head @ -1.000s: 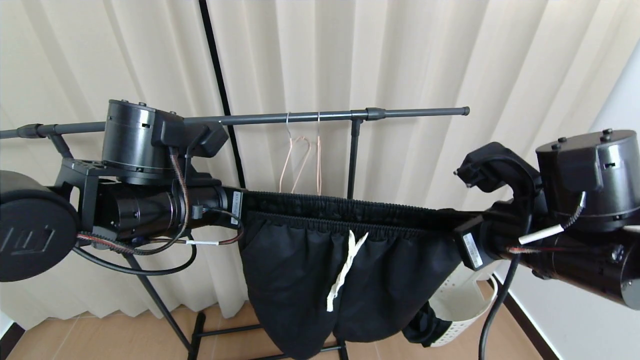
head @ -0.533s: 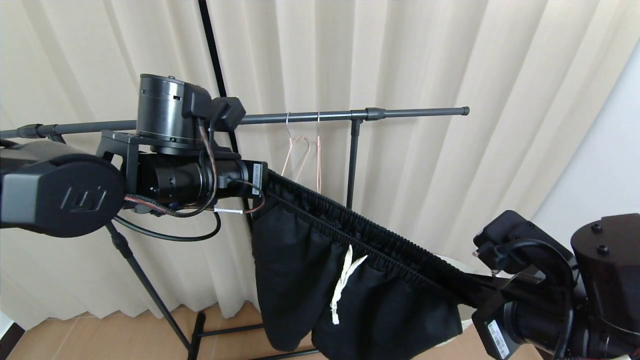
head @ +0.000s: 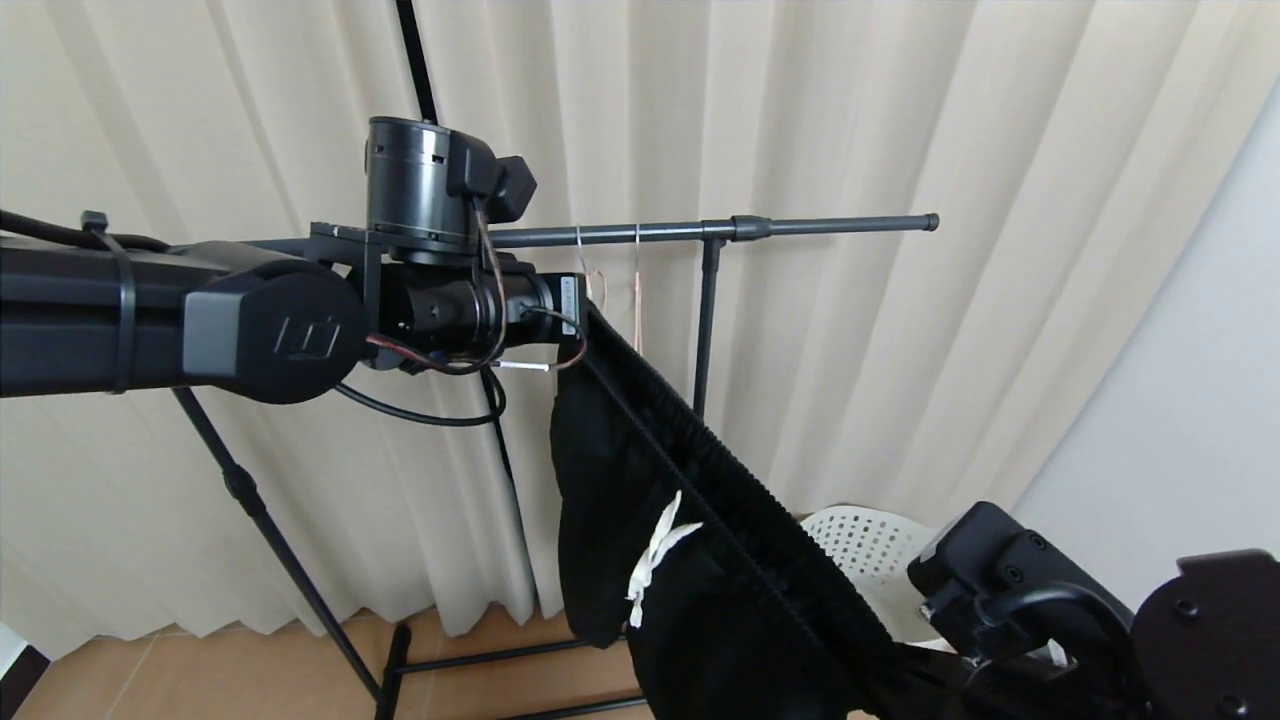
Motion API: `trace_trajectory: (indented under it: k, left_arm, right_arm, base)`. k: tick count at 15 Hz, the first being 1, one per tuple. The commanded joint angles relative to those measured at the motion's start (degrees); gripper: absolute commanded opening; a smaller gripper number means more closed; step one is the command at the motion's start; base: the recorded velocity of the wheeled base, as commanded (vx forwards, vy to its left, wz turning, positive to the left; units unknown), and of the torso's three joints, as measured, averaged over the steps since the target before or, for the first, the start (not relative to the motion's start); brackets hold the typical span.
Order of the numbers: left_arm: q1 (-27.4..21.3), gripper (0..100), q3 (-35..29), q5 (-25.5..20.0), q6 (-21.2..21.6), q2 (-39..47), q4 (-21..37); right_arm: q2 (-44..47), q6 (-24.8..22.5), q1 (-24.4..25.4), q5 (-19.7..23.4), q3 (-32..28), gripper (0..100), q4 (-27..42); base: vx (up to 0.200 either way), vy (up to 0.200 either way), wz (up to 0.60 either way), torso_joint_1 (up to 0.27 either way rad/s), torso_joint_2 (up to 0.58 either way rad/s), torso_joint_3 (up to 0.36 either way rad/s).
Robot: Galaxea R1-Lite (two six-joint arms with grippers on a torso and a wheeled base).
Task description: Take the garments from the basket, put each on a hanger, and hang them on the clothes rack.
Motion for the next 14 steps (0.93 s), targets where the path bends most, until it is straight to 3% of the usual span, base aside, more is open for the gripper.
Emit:
trace_trajectory:
  k: [1,4,8,10,14]
  left_arm:
    - [-0.5,0,-4.2,0.1,0.0,3.4,-0.1]
    - [-1.1,0,-9.0,0.1,-0.1,6.2,0.0]
    - [-2.0,0,-10.0,0.1,-0.1,7.6,-0.2]
    - [-2.6,0,-13.2,0.2,0.0,9.6,0.0]
    - [-3.3,0,-14.2,0.2,-0.1,9.6,0.4]
  right_arm:
    - [3.3,1.8,2.4,0.1,-0.1,0,-1.7]
    - [6.5,2.7,3.9,-0.1,-1.3,0,-4.4]
    - [9.6,5.2,8.9,-1.4,-4.1,0,-4.5]
    - [12.6,9.2,11.0,-2.6,-8.1,0,-4.7]
    - [13.4,9.6,12.6,-3.0,-11.6,0,-4.7]
  base:
    - [0.0,0.0,0.0,0.0,0.0,0.0]
    - [0.0,0.0,0.0,0.0,0.0,0.0]
    - [0.0,0.0,0.0,0.0,0.0,0.0]
    - [0.0,0.0,0.0,0.0,0.0,0.0]
    - [0.0,0.0,0.0,0.0,0.0,0.0]
